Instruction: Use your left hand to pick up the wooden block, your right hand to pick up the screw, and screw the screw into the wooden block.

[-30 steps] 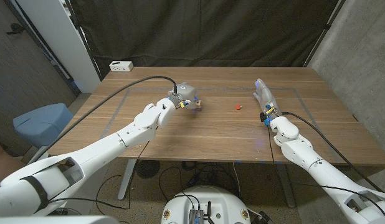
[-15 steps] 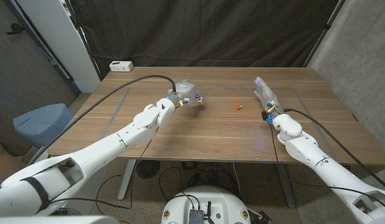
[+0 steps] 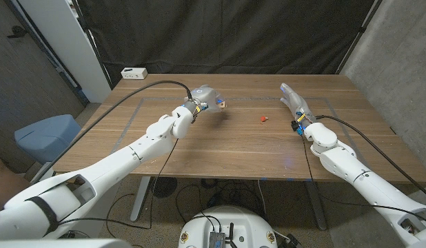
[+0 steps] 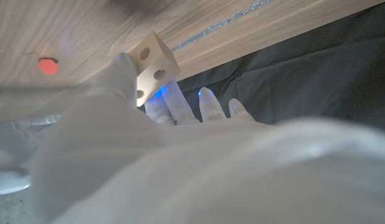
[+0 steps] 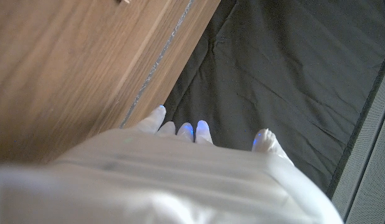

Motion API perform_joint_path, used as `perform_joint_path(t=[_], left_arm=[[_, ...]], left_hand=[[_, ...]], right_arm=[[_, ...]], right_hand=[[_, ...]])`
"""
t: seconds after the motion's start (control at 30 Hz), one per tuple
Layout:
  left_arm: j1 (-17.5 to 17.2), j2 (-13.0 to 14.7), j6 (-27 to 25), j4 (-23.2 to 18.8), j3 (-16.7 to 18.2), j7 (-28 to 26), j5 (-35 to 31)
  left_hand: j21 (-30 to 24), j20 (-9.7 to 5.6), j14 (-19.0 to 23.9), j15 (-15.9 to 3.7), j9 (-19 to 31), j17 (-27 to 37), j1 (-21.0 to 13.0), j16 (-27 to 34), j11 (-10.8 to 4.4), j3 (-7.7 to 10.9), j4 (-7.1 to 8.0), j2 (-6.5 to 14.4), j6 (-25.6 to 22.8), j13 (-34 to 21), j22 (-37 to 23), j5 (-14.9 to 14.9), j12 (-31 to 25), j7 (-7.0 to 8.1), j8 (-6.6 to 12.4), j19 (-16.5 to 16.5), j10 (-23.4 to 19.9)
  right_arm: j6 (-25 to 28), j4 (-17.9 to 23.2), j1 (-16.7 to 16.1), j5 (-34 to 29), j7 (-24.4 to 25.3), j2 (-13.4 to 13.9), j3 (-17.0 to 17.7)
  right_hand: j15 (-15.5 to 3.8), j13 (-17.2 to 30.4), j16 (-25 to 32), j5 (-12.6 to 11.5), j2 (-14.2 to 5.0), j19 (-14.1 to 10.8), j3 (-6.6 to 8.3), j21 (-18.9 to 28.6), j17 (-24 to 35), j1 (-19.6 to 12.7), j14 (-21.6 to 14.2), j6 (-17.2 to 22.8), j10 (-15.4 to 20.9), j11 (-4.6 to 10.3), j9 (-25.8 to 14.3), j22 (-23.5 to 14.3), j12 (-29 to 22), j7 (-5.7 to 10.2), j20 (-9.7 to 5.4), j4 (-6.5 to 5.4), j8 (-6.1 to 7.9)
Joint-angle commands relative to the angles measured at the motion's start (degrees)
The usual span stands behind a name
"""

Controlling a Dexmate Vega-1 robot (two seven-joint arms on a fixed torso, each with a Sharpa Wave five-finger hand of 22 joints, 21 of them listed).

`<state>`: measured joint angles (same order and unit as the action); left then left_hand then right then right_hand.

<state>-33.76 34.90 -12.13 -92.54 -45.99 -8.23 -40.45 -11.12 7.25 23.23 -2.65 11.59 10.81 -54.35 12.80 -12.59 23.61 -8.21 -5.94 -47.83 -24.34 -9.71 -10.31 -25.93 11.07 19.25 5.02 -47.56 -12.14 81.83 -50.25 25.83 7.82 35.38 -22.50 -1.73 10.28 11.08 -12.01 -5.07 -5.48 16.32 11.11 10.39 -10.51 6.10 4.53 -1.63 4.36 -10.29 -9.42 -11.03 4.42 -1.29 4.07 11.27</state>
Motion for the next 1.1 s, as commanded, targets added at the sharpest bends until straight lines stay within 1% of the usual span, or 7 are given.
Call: perform_joint_path(t=[0.03, 0.1, 0.3, 0.47, 0.7, 0.83, 1.1], left_arm=[[0.3, -1.4, 4.2, 2.4, 2.1, -2.9, 8.1], [0.4, -1.7, 4.3, 2.6, 2.1, -3.4, 8.8], [0.7, -3.0, 6.0, 4.2, 2.5, -5.1, 11.5], [1.1, -4.1, 7.4, 5.8, 3.0, -5.1, 14.9], [1.6, -5.7, 8.2, 7.4, 3.7, -5.9, 18.8], [1.8, -6.5, 8.7, 7.8, 4.1, -6.9, 20.4], [2.0, -7.9, 10.9, 9.5, 4.7, -8.0, 24.0]], left_hand=[[0.2, 0.04, 0.3, -6.65, 0.3, 0.1, 0.0, 0.1, -0.14, -0.28, -0.08, 0.6, 0.1, -0.3, -0.2, 0.2, -0.1, 0.37, -0.01, -0.3, -0.1], [0.3, 0.07, 0.3, -6.54, 0.3, 0.1, 0.0, 0.1, -0.14, -0.31, -0.06, 0.6, 0.0, -0.3, -0.2, 0.2, 0.0, 0.33, -0.02, -0.3, -0.1], [0.3, 0.02, 0.3, -6.57, 0.3, 0.2, 0.0, 0.1, -0.14, -0.38, -0.01, 0.7, 0.0, -0.4, -0.2, 0.2, 0.0, 0.30, -0.04, -0.4, -0.1], [0.3, 0.02, 0.4, -6.46, 0.3, 0.2, 0.0, 0.1, -0.13, -0.45, 0.00, 0.8, 0.1, -0.5, -0.2, 0.2, 0.1, 0.28, -0.12, -0.4, -0.1], [0.2, -0.20, 0.3, -6.13, 0.3, 0.2, 0.1, 0.0, -0.12, -0.60, 0.00, 0.8, -0.2, -0.6, -0.2, 0.2, 0.2, -0.03, -0.09, -0.2, 0.0], [0.0, -1.55, 0.4, -5.88, 0.2, 0.2, 0.0, 0.0, -0.09, -0.83, -0.05, 0.8, -0.1, -0.7, -0.2, 0.2, 0.4, -0.21, -0.25, 0.2, 0.1], [0.0, -1.83, 0.5, -5.67, 0.2, 0.3, 0.0, 0.0, -0.08, -0.92, -0.03, 0.9, -0.3, -0.9, -0.2, 0.2, 0.6, -0.32, -0.24, 0.4, 0.1]], right_arm=[[-1.7, -0.5, 0.9, -2.2, -0.8, 1.0, -0.4], [-1.1, -0.2, 1.0, -2.4, -0.8, 1.3, -0.4], [-0.1, 0.7, 1.0, -3.4, -0.7, 2.3, -0.5], [0.7, 1.3, 1.4, -4.6, -1.2, 3.6, -0.7], [0.5, 1.1, 2.1, -5.8, -2.6, 5.0, -0.9], [0.5, 1.2, 2.5, -6.8, -3.2, 5.9, -1.1], [2.8, 2.4, 3.5, -10.5, -3.8, 8.7, -2.2]], right_hand=[[-0.10, 0.2, 0.5, 0.3, -0.16, -1.3, 0.70, 0.6, -0.1, -1.6, -0.9, 0.9, 0.7, -0.08, -0.1, -0.1, -0.4, 0.00, 0.11, 1.17, 0.37], [0.01, 0.2, 0.5, 0.4, 0.11, -2.5, 1.13, 0.8, -0.1, -2.8, -1.2, 1.2, 1.0, -0.31, -0.1, -0.1, -0.4, -0.01, -0.16, 2.18, 0.35], [-0.05, 0.2, 0.5, 0.1, 0.33, -3.3, 1.64, 0.8, -0.1, -4.0, -1.6, 1.5, 1.4, -0.54, -0.1, -0.1, -0.4, -0.03, -0.27, 3.21, 0.37], [0.09, 0.3, 0.4, -0.7, 1.56, -4.2, 2.55, 0.5, -0.1, -6.8, -2.1, 2.0, 3.3, -1.57, -0.2, -0.1, -0.8, -0.02, -0.13, 5.35, 0.39], [0.50, 0.4, 0.5, -0.8, 2.60, -4.6, 2.77, 0.3, 0.0, -8.1, -2.7, 2.6, 4.3, -2.55, -0.2, -0.1, -1.0, 0.15, 0.29, 5.96, 0.54], [0.60, 0.5, 0.5, -0.7, 2.90, -4.9, 2.91, 0.3, 0.0, -8.6, -2.9, 3.1, 4.5, -2.33, -0.3, -0.1, -1.0, 0.31, 0.40, 6.11, 0.66], [0.13, 0.6, 0.6, -0.6, 3.65, -5.8, 3.49, 0.3, 0.0, -10.5, -3.9, 4.4, 5.7, -1.55, -0.3, -0.1, -1.2, 0.67, 0.49, 6.41, 1.05]])
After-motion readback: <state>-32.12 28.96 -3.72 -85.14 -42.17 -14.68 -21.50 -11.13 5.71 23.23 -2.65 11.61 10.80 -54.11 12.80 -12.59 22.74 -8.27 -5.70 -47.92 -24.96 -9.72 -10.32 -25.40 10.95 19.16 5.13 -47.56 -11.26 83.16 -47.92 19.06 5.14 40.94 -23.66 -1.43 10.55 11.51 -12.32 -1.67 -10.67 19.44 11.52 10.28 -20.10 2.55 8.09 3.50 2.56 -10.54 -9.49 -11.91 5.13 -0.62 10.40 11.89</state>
